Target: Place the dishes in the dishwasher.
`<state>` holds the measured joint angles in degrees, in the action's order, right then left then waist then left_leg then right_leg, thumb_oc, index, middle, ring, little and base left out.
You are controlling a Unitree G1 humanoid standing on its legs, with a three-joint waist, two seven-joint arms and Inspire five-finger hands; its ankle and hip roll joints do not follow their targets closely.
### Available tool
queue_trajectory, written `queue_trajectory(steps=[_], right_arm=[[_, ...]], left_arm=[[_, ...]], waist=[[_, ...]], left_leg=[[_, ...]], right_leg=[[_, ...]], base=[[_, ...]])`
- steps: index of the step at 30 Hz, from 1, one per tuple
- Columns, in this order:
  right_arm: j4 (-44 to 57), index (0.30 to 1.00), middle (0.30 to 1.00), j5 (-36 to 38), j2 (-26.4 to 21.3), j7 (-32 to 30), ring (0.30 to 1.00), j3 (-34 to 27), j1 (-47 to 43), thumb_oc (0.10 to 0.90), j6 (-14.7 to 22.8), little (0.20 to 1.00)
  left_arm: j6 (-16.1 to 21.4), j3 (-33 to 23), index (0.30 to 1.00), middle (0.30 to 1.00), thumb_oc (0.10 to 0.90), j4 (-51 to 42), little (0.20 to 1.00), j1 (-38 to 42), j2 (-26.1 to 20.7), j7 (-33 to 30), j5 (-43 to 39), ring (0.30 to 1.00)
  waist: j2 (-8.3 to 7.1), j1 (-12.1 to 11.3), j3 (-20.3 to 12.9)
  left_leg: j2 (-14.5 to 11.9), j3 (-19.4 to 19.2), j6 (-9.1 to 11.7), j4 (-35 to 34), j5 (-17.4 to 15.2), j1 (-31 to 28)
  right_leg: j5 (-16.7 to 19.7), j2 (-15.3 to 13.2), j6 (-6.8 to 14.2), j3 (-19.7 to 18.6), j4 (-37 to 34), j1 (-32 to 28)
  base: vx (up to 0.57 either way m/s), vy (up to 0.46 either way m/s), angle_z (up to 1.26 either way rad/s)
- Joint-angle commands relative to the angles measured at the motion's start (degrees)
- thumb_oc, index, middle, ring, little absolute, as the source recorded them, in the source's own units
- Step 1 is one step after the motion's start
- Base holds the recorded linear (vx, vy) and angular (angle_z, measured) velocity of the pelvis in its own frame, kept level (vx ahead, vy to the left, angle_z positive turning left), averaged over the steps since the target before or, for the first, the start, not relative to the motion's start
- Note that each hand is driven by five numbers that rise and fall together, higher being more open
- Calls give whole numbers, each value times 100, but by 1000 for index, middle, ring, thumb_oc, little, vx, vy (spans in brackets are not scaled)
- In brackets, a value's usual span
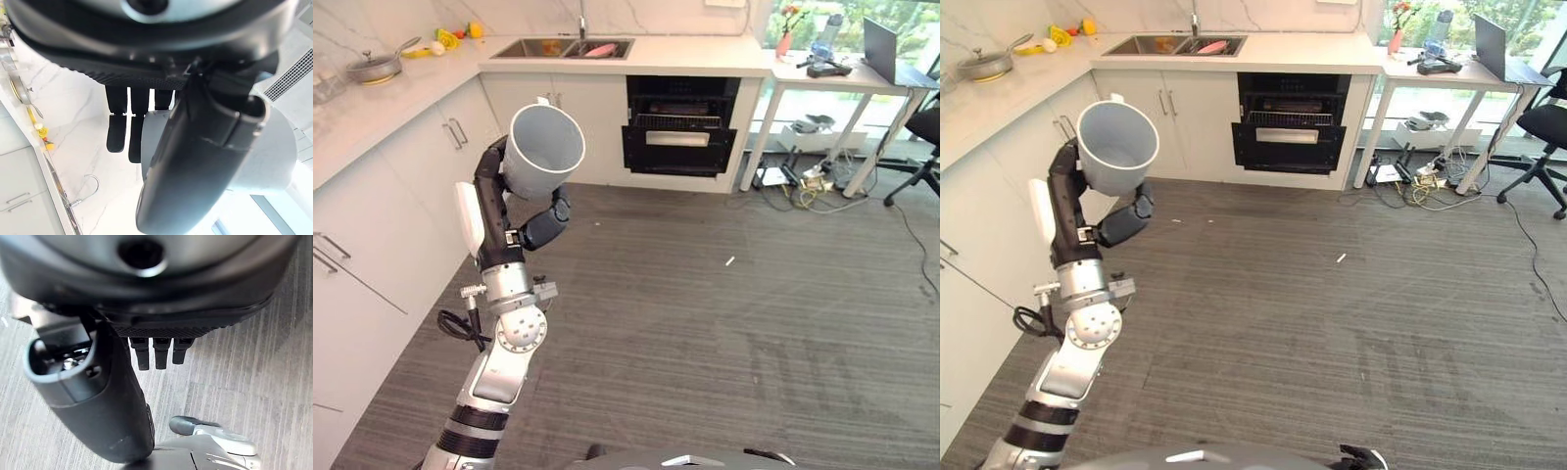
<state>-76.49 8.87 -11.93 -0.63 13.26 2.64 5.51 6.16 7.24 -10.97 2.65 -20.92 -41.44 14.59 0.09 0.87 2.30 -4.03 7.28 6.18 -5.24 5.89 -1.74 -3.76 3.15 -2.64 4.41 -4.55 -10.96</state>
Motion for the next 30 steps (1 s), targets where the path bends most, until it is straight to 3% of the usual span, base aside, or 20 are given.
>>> queue_trajectory(steps=[1,7,10,11,12,13,14,15,17,18,19,21,23,24,25,26,27,28,29,30], right_arm=[[92,900,900,-397,214,-259,900,262,-177,800,394,900],[269,900,900,-352,164,-377,900,263,-277,800,505,900],[500,900,900,-354,-27,-679,900,129,-351,800,580,900],[558,900,900,-372,-87,-701,900,97,-333,800,577,900],[560,900,900,-372,-88,-701,900,98,-331,800,576,900],[566,900,900,-378,-181,-725,900,55,-412,800,549,900],[548,900,900,-394,-181,-784,900,35,-430,800,546,900],[488,900,900,-413,-164,-830,900,-7,-431,800,527,900],[429,900,900,-460,-150,-880,900,-52,-409,800,511,900],[395,900,900,-545,-184,-899,900,-130,-327,800,511,900],[383,900,900,-601,-224,-915,900,-146,-300,800,493,900],[340,900,900,-703,-251,-927,900,-133,-322,800,428,900],[336,900,900,-769,-236,-909,900,-123,-310,800,389,900],[281,900,900,-799,-161,-967,900,-191,-220,800,395,900],[271,900,900,-702,-144,-950,900,-285,-179,800,400,900],[272,900,900,-701,-143,-949,900,-292,-179,800,399,900],[215,900,900,-324,-97,-914,900,-643,-139,800,389,900],[215,900,900,-322,-95,-913,900,-651,-141,800,389,900],[287,900,900,-218,-51,-886,900,-717,-122,800,383,900],[501,900,900,-263,-100,-914,900,-656,-167,800,407,900]], left_arm=[[392,-785,300,300,400,-619,300,349,-38,-573,-52,300],[388,-850,300,300,400,-728,300,142,1,-644,-241,300],[464,-896,300,300,400,-873,300,-202,11,-557,-374,300],[487,-909,300,300,400,-923,300,-296,29,-517,-365,300],[486,-910,300,300,400,-926,300,-299,30,-516,-365,300],[557,-930,300,300,400,-1015,300,-379,-1,-354,-382,300],[565,-908,300,300,400,-1001,300,-412,0,-299,-393,300],[578,-904,300,300,400,-926,300,-460,12,-253,-426,300],[570,-888,300,300,400,-886,300,-525,80,-218,-455,300],[580,-889,300,300,400,-898,300,-689,79,-146,-428,300],[550,-911,300,300,400,-920,300,-735,48,-130,-390,300],[456,-980,300,300,400,-969,300,-797,35,-98,-335,300],[472,-1076,300,300,400,-993,300,-940,69,-86,-354,300],[447,-1046,300,300,400,-1054,300,-759,30,-98,-386,300],[424,-950,300,300,400,-1081,300,-685,-9,-122,-335,300],[424,-943,300,300,400,-1079,300,-678,-11,-125,-334,300],[345,-781,300,300,400,-1220,300,-570,-172,-52,-286,300],[343,-775,300,300,400,-1220,300,-562,-175,-53,-287,300],[318,-679,300,300,400,-1289,300,-497,-292,60,-303,300],[298,-483,300,300,400,-1281,300,-317,-536,307,-169,300]], waist=[[-219,-136,104],[-252,-488,316],[-261,-640,630],[-264,-658,670],[-261,-652,659],[-359,-786,823],[-378,-828,850],[-362,-853,790],[-364,-925,704],[-364,-962,655],[-387,-1018,637],[-394,-1111,556],[-367,-1178,477],[-448,-1194,369],[-563,-1144,315],[-558,-1172,300],[-704,-990,215],[-696,-1032,201],[-669,-894,204],[-470,-565,369]], left_leg=[[292,-428,-248,24,-644,-505],[259,97,-151,112,-499,-255],[524,-61,67,1585,-468,502],[564,-161,192,1985,-233,774],[564,-155,193,2005,-241,796],[485,-595,346,2712,51,1292],[366,-848,292,2682,91,1553],[66,-1208,185,2144,-40,1690],[-43,-1345,120,1506,48,1744],[-431,-1545,151,586,274,2034],[-611,-1625,243,94,463,2155],[-814,-1470,400,75,633,2285],[-831,-1471,354,90,616,1972],[-770,-1454,342,61,988,1862],[-610,-1506,254,60,980,1739],[-619,-1529,239,43,1003,1748],[-291,-1531,-2,25,761,1397],[-310,-1567,-16,24,777,1413],[-207,-1543,-111,24,690,1273],[-163,-1383,-298,24,437,910]], right_leg=[[337,-582,757,369,-45,441],[231,-622,674,1017,-40,390],[126,-675,539,1090,22,367],[110,-682,513,1136,15,350],[110,-679,513,1142,16,361],[9,-696,459,1277,-24,105],[-72,-683,473,1339,-45,19],[-242,-669,545,1442,-45,-129],[-260,-706,642,1464,-45,-227],[-366,-760,842,1477,-45,-473],[-428,-863,924,1412,-45,-595],[-525,-1015,1030,1166,-45,-841],[-592,-1025,1088,982,-45,-1001],[-419,-1145,1214,900,155,-1096],[-127,-1344,1320,908,474,-993],[-97,-1346,1330,882,464,-964],[881,-1677,1452,691,1261,-682],[914,-1675,1458,645,1254,-640],[1374,-1736,1478,453,1885,-356],[1586,-1472,1417,99,3234,341]], base=[[93,-16,25],[21,-39,60],[14,-33,91],[49,-12,80],[114,-105,92],[135,-145,91],[283,-135,77],[359,19,60],[417,117,41],[522,220,15],[516,215,7],[489,251,-27],[466,242,-59],[427,248,-112],[422,261,-121],[356,293,-95],[203,209,-38],[295,332,-22],[292,430,10],[281,420,22]])
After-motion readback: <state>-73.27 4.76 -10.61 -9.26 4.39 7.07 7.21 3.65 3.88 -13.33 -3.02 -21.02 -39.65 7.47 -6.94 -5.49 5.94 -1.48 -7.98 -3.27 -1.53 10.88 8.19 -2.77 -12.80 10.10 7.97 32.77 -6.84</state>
